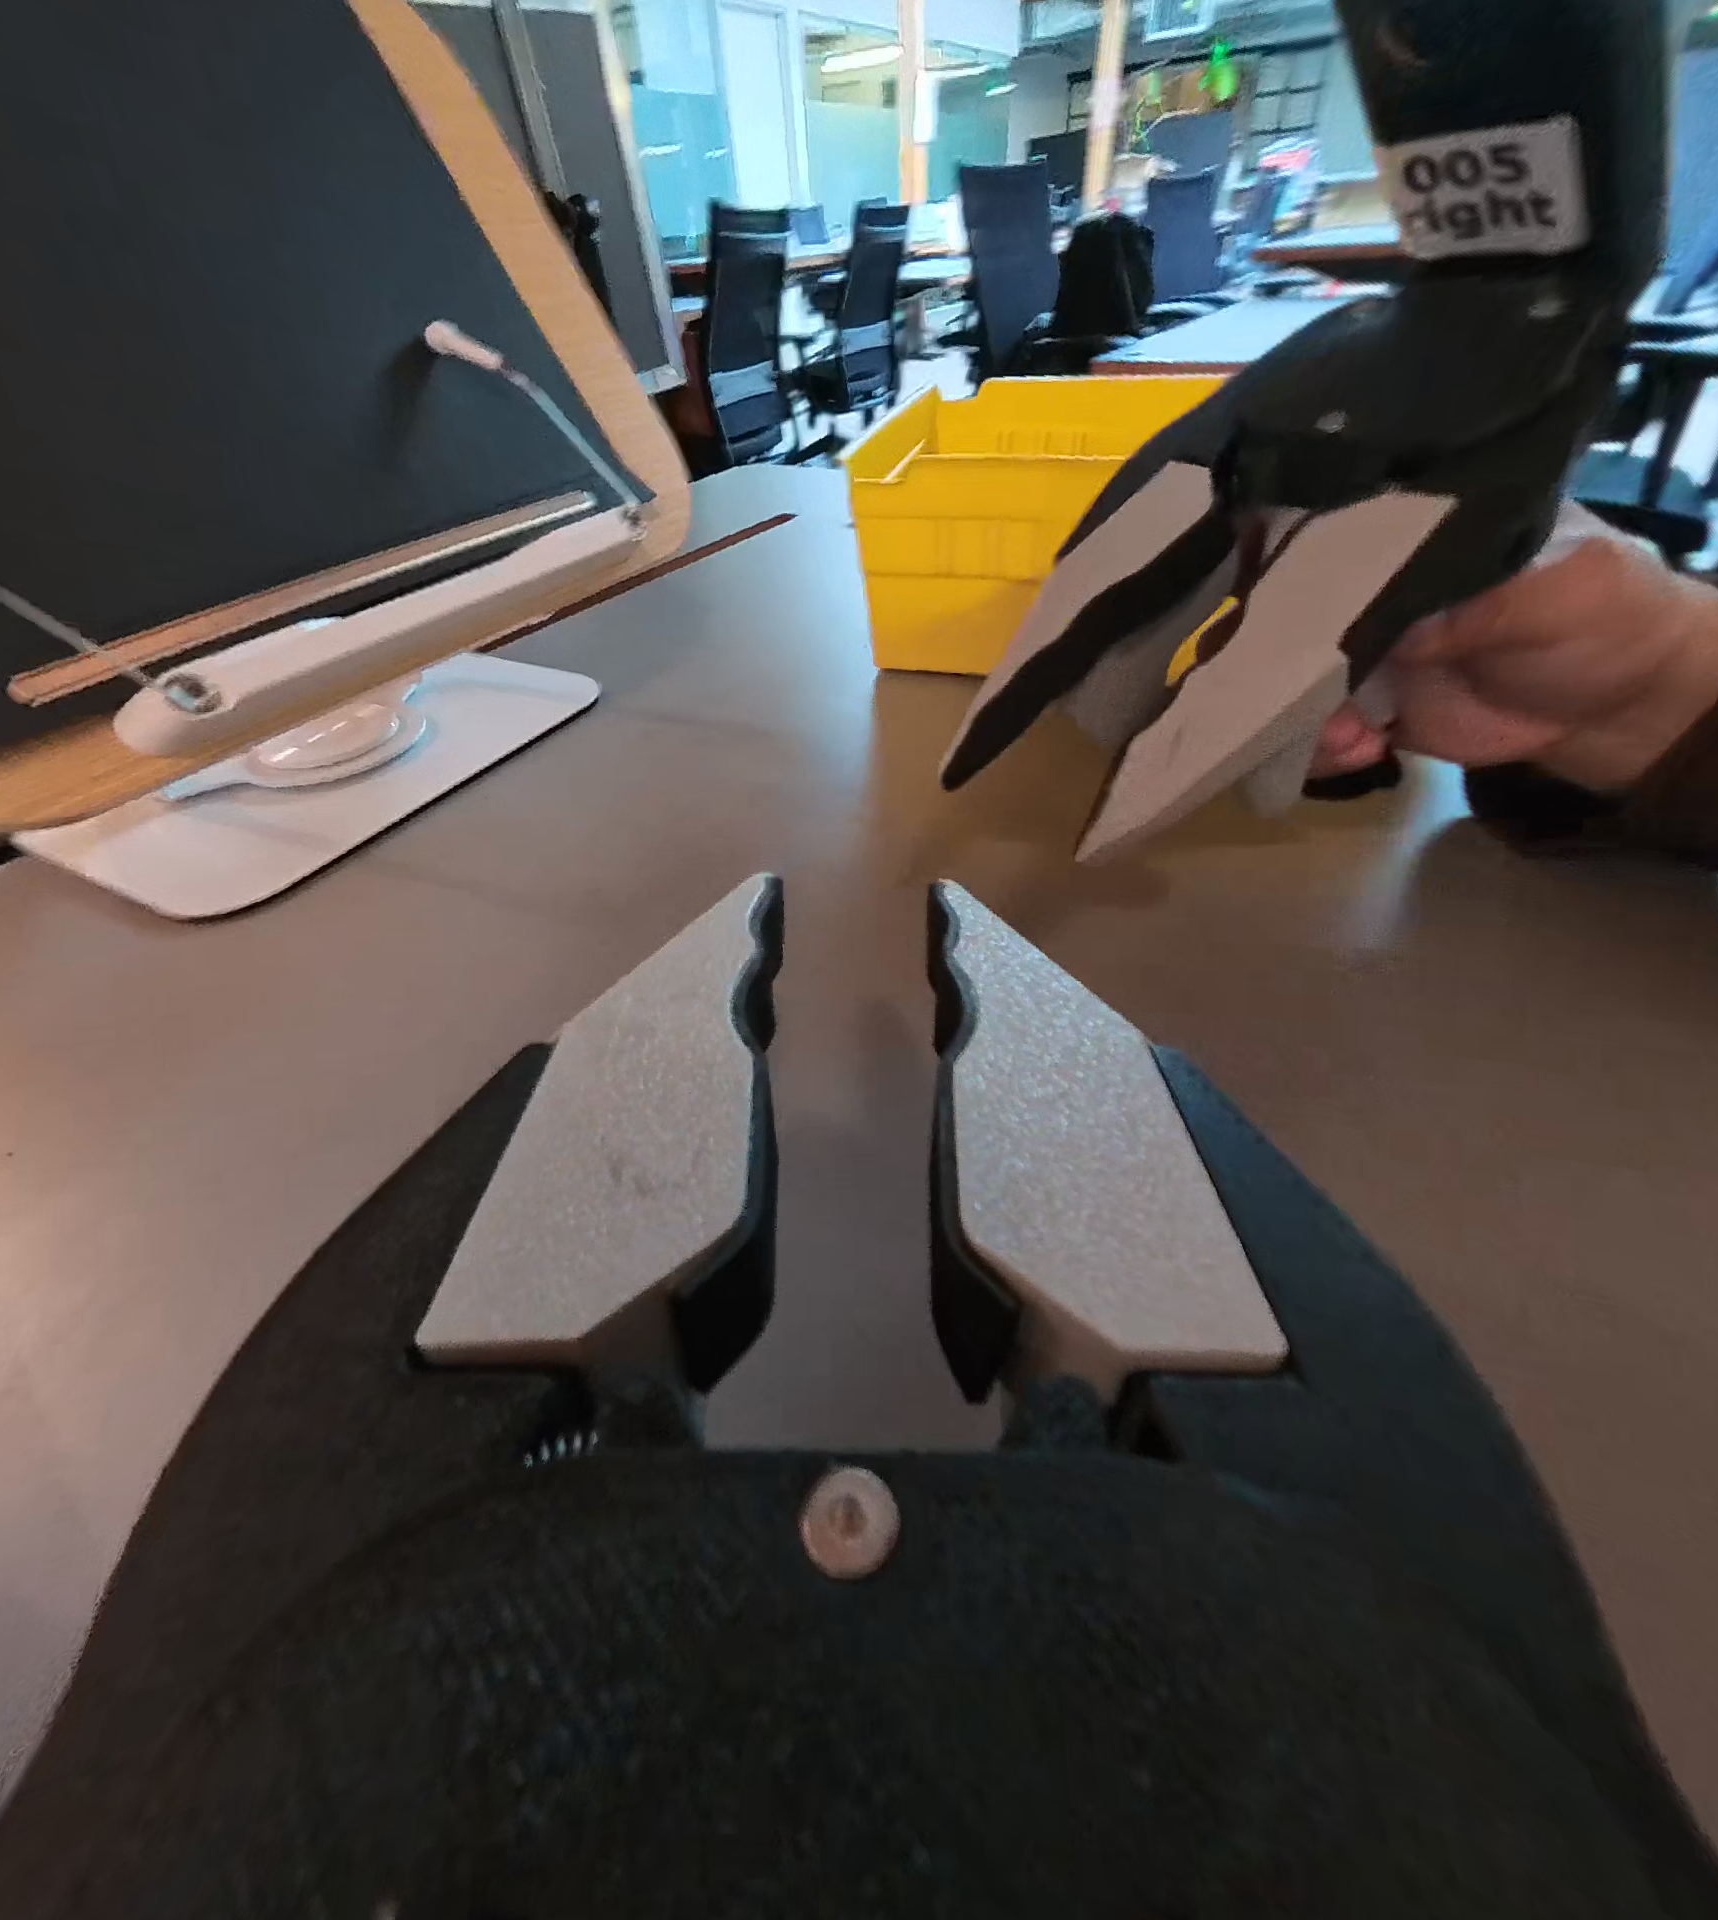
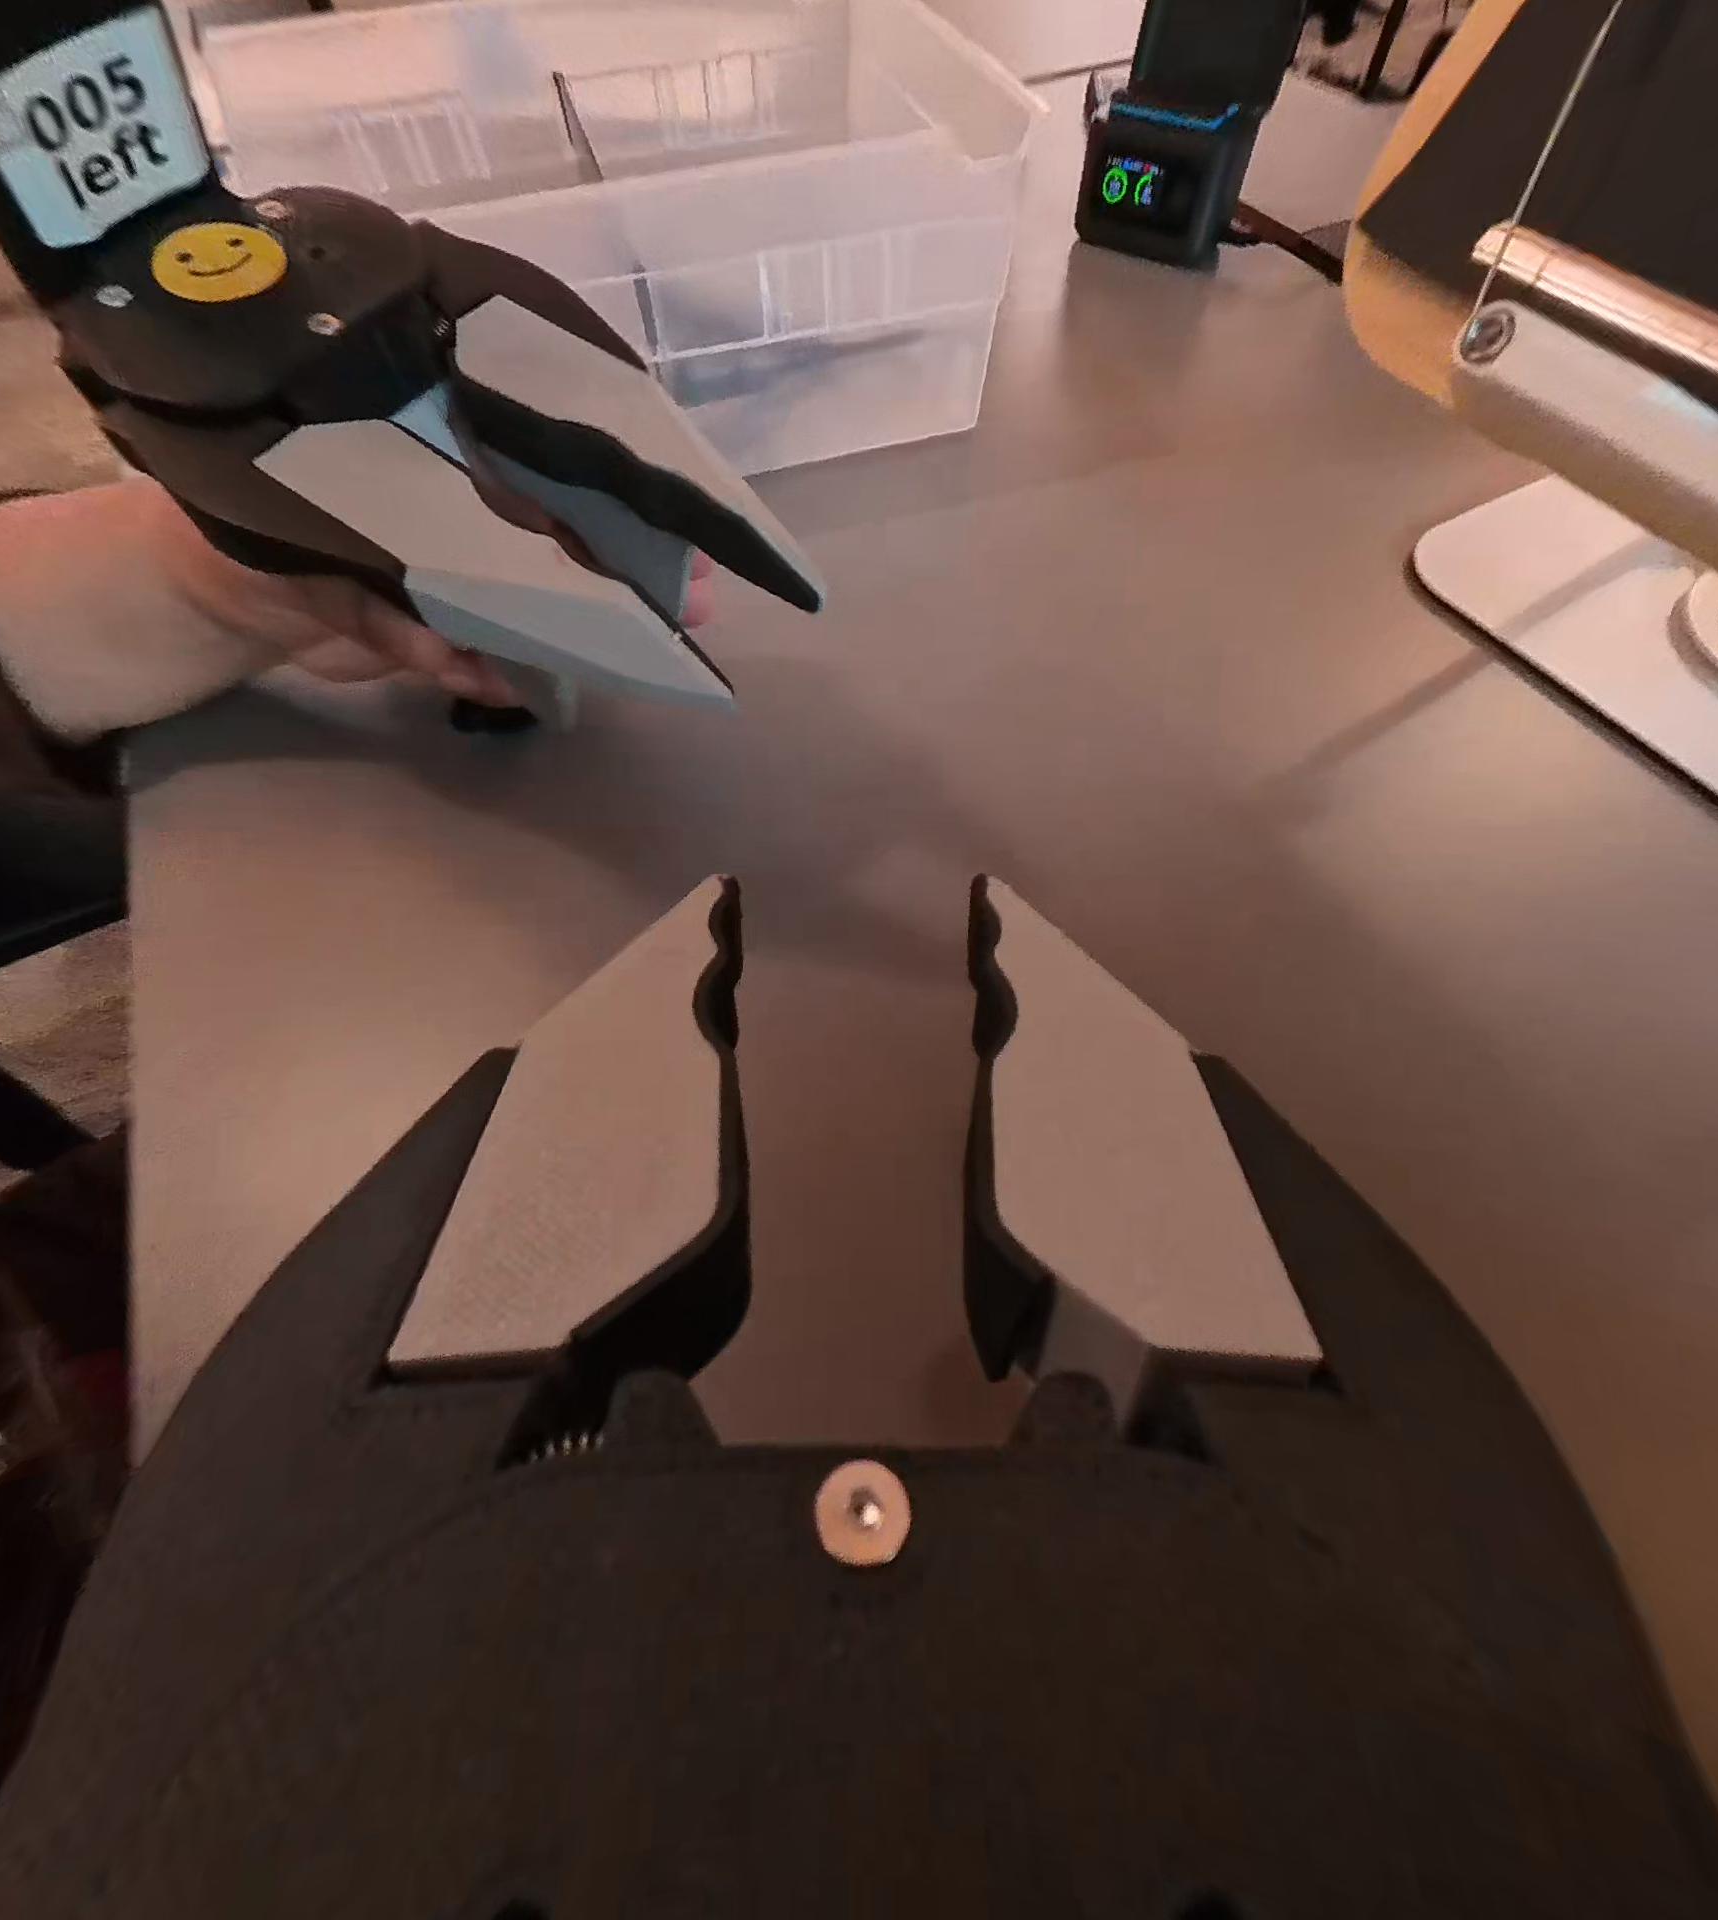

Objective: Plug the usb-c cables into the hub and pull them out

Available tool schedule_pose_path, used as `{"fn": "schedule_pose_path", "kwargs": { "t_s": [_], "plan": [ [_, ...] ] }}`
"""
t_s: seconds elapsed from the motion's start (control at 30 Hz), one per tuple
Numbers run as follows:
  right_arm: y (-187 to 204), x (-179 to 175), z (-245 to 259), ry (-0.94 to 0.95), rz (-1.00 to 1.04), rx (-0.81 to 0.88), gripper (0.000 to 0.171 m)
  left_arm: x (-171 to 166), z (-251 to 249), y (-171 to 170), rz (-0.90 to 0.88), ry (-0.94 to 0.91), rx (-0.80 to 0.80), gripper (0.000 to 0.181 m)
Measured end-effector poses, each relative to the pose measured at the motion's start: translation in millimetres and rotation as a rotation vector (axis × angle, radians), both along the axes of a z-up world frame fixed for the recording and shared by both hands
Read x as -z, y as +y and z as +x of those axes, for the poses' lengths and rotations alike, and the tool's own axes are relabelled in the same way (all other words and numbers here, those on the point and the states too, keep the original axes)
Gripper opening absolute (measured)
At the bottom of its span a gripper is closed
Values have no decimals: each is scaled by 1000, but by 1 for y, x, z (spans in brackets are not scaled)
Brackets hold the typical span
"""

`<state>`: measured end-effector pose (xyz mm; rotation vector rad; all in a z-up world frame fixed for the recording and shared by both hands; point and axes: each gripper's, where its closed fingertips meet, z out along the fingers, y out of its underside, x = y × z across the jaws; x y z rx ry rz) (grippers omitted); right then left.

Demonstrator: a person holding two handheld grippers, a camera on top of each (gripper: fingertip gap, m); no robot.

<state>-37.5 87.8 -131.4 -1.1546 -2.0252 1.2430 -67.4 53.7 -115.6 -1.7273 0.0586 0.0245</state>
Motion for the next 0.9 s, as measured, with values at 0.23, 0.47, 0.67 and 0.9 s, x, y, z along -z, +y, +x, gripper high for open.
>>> {"fn": "schedule_pose_path", "kwargs": {
  "t_s": [0.23,0.47,0.67,0.9],
  "plan": [
    [13,24,-4,40,57,6,45,19,-26,0,-130,-38,-184,32],
    [8,25,-4,73,55,-14,46,25,-23,2,-171,-35,-170,40],
    [4,26,0,58,38,-24,48,31,-18,6,-217,17,-162,55],
    [1,22,5,94,52,-10,48,-11,14,-6,-146,177,-124,56]
  ]
}}
